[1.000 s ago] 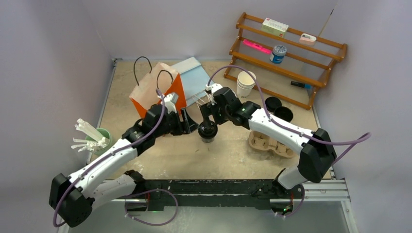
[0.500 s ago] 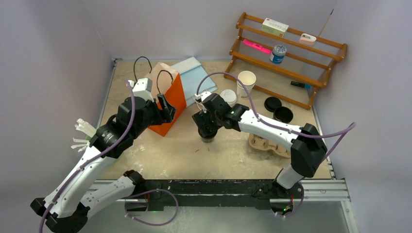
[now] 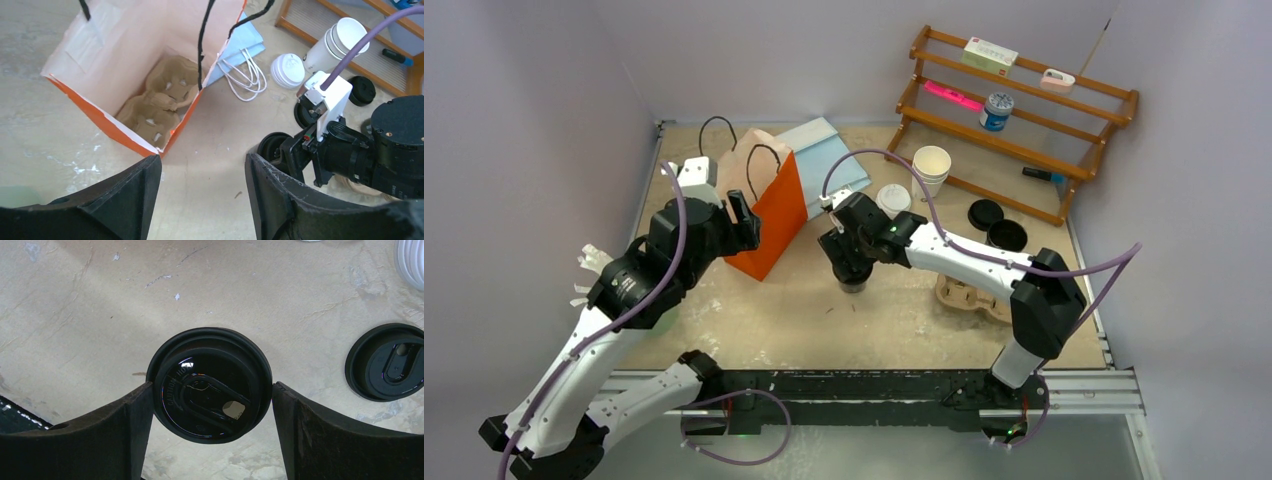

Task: Pack the takeout coffee
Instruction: Pick up the coffee cup from the center of the board.

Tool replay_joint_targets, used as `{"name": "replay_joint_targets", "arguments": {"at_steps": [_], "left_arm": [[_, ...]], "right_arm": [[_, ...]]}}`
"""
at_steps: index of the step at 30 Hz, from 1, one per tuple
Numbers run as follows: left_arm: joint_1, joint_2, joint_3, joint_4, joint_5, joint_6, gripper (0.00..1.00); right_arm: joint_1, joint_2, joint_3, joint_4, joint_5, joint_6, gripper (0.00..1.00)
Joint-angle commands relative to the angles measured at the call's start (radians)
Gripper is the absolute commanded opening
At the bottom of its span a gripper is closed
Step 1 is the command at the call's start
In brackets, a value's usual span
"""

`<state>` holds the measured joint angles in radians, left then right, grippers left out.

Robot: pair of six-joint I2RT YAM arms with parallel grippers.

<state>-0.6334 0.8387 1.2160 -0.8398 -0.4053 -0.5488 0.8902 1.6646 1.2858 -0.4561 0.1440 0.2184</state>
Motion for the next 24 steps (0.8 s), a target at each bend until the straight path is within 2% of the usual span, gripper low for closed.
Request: {"name": "replay_joint_targets", "arguments": {"at_steps": [1, 4, 5, 8, 14, 17, 22, 24], "left_arm": [[-0.003, -0.012, 0.050, -0.027, -0.064, 0.042, 0.64], [-0.002, -0.008, 0.053, -0.031, -0.072, 0.046, 0.64], [-0.002, -0.005, 0.054, -0.033, -0.076, 0.048, 0.64], [-0.002, 0.004, 0.061, -0.037, -0.085, 0.053, 0.64], [-0.002, 0.007, 0.058, -0.031, -0.074, 0.053, 0.64], [-0.002, 0.009, 0.055, -0.030, -0.070, 0.055, 0.64], [-0.002, 0.019, 0.050, -0.024, -0.059, 0.058, 0.64], [-0.003, 0.023, 0.048, -0.022, -0.056, 0.058, 0.64]], "right_arm": [[0.004, 0.006, 0.046, -0.031, 0.019, -0.012, 0.74], [0.004, 0.005, 0.051, -0.038, 0.024, -0.010, 0.71], [0.005, 0.003, 0.053, -0.040, 0.028, -0.010, 0.72], [0.005, 0.001, 0.061, -0.050, 0.042, -0.010, 0.86], [0.012, 0.001, 0.065, -0.064, 0.065, -0.015, 0.88], [0.021, 0.007, 0.070, -0.071, 0.083, -0.017, 0.98], [0.022, 0.007, 0.074, -0.067, 0.079, -0.020, 0.98], [0.023, 0.007, 0.076, -0.067, 0.072, -0.019, 0.90]]}}
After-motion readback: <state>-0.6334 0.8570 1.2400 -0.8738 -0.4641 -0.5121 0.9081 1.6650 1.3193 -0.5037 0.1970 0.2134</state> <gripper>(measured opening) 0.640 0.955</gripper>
